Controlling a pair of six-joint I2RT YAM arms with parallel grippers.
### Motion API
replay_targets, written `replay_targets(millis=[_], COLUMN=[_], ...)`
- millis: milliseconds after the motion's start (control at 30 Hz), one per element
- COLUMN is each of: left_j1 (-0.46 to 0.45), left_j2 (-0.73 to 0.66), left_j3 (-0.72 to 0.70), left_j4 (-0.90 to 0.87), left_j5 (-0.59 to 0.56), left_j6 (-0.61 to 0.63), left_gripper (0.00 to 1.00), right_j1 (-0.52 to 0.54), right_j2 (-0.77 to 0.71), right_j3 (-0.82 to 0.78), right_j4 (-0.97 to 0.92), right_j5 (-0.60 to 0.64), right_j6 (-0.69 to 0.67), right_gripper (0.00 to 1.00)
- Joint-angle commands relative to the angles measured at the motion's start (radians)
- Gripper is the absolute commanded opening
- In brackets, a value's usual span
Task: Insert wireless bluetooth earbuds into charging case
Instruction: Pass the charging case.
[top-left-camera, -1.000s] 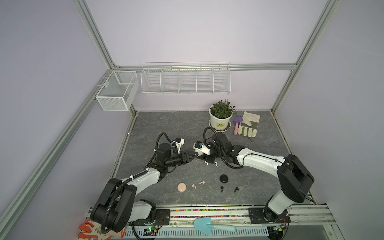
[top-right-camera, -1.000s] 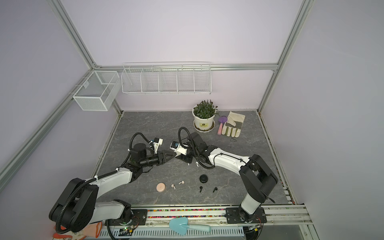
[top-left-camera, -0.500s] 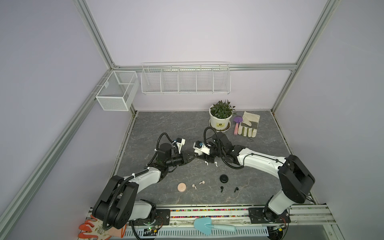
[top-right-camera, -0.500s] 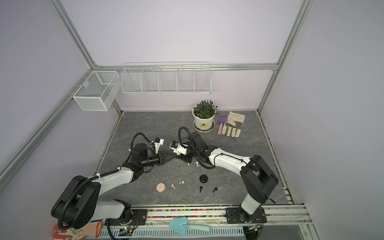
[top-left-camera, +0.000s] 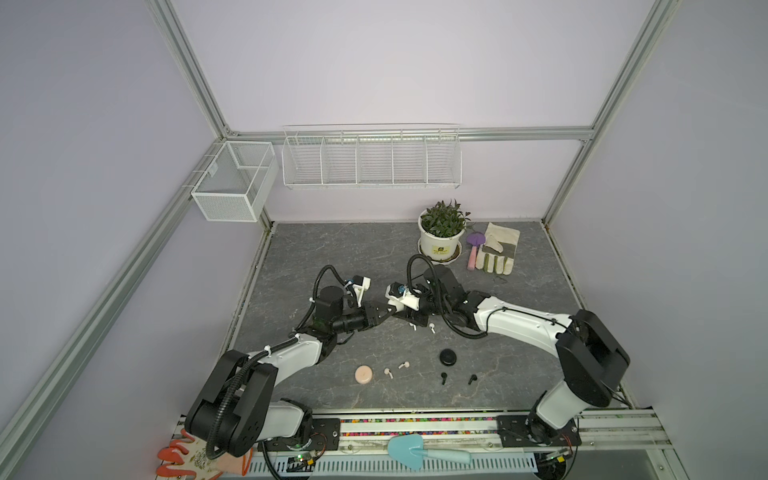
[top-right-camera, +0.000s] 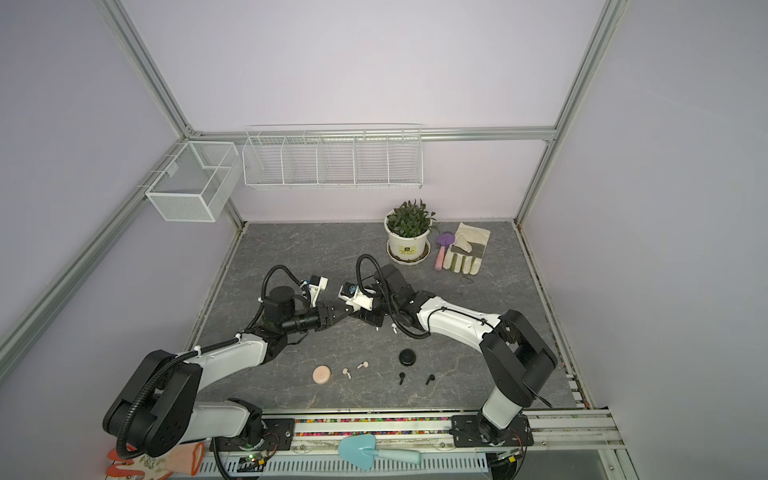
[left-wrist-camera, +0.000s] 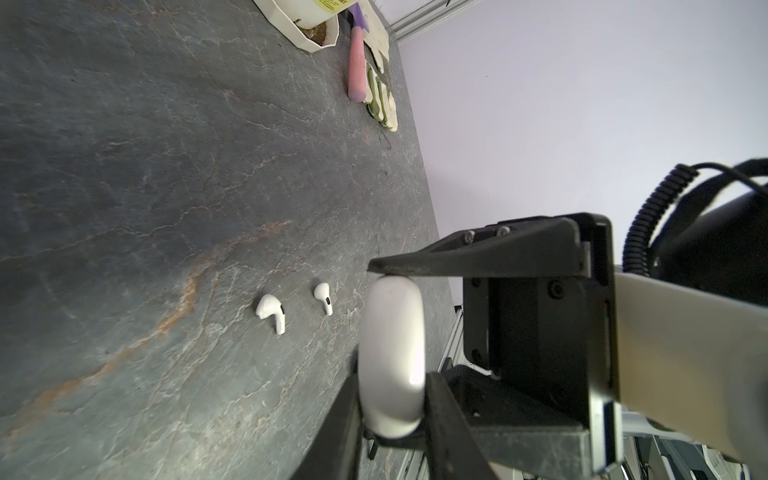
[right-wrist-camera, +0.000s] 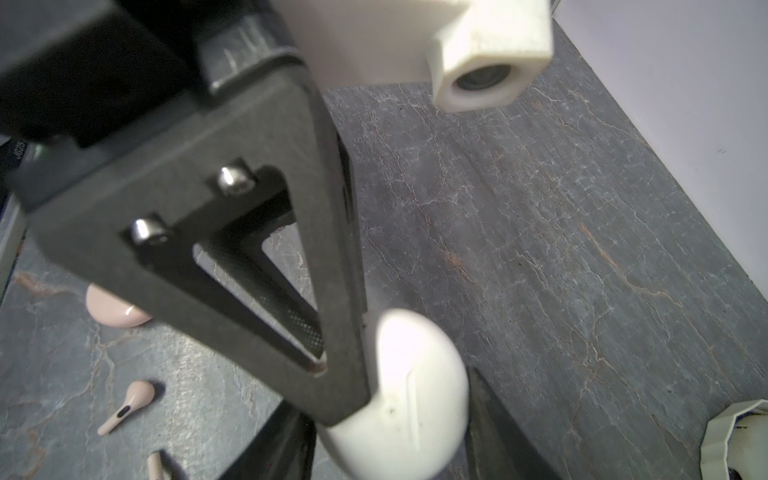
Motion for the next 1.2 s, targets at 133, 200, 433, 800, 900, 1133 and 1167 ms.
replay_targets(millis=[133, 200, 433, 800, 900, 1133, 1167], left_j1=[-0.007, -0.005, -0.006, -0.010, -0.041, -0.189, -0.191], left_j2=[-0.017, -0.016, -0.032, -0.115, -0.169, -0.242, -0.237], left_j3=[0.031, 0.029, 0.026, 0.010, -0.021, -0.123, -0.121], left_j4=[0.089, 0.091, 0.076, -0.016, -0.015, 0.184, 0.201], left_j5=[-0.009, -0.009, -0.009, -0.081, -0.189, -0.393, -0.390], left_j6=[-0.015, -0.017, -0.009, 0.090, 0.140, 0.333, 0.339], left_gripper=[0.28, 0.25, 0.18, 0.00, 0.00, 0.00, 0.00], right_j1=[0.017, 0.016, 0.017, 0.013, 0.013, 0.013, 0.012], right_j2=[-0.003, 0.000, 0.001, -0.129, -0.216, -0.468, -0.501], right_j3=[-0.007, -0.005, 0.003, -0.018, -0.037, -0.127, -0.136], right_j4=[0.007, 0.007, 0.006, -0.094, -0.180, -0.316, -0.326], right_j5=[-0.051, -0.051, -0.043, 0.004, 0.004, 0.027, 0.034], right_j6=[0.000, 0.002, 0.002, -0.022, -0.012, 0.022, 0.024], right_gripper=[0.45, 0.45, 0.46, 0.83, 0.84, 0.83, 0.82])
